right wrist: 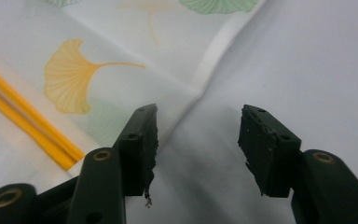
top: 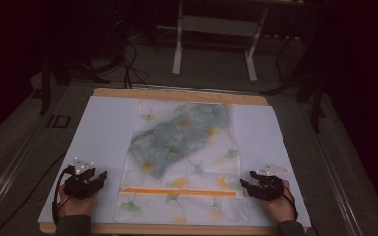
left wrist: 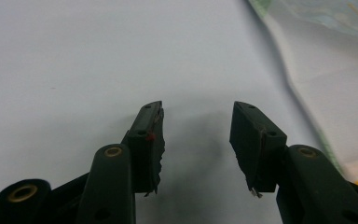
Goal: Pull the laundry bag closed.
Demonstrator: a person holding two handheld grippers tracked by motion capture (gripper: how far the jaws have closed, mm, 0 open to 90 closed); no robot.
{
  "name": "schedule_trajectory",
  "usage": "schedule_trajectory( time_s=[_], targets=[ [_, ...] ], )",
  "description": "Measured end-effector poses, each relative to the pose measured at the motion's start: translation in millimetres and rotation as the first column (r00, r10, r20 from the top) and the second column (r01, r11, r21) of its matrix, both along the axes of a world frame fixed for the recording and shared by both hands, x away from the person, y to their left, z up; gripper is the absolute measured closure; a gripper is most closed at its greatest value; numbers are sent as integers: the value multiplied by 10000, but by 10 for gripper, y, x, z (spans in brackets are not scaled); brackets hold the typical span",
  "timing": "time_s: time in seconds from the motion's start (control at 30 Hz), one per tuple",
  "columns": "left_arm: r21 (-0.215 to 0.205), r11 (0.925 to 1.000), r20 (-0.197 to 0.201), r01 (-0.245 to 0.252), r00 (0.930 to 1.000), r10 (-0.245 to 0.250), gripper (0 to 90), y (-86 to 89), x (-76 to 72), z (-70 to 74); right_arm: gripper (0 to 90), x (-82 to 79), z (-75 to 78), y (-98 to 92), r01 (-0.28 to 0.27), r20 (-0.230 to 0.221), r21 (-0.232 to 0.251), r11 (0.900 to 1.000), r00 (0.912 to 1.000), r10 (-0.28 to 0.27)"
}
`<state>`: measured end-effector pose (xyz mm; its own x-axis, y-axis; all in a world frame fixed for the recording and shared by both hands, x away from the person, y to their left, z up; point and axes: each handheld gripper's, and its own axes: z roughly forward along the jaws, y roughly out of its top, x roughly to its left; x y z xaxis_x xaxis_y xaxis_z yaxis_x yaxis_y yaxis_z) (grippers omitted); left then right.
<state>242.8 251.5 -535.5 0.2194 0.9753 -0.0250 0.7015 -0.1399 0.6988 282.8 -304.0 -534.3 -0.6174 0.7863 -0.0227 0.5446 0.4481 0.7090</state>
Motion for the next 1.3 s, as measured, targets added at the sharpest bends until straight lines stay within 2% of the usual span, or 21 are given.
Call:
schedule_trajectory(
  time_s=[0.07,0.27,0.5,0.7,0.93,1.3],
  targets=[
    [26,9999,60,115,9999,-115,556,-6,-7,3,468,1,0,1,-21,-3,11,10000,10000,21],
    [-264,9990,258,347,9991,-340,560,-5,-23,0,488,-6,36,27,-317,-27,180,9993,9995,318],
    [-399,9977,157,544,9984,-538,564,-26,-31,6,500,3,80,171,-942,-13,-111,9955,9956,942],
    [-312,9977,95,605,9981,-602,560,-29,-43,22,501,19,109,246,-1319,-59,-73,9912,9913,1318],
    [-610,9969,129,506,9987,-499,560,-2,-64,24,501,40,171,367,-1868,61,-127,9823,9824,1869],
    [-555,9967,163,591,9982,-583,563,-2,-81,39,504,108,212,566,-2525,23,-55,9676,9676,2525]
  ],
)
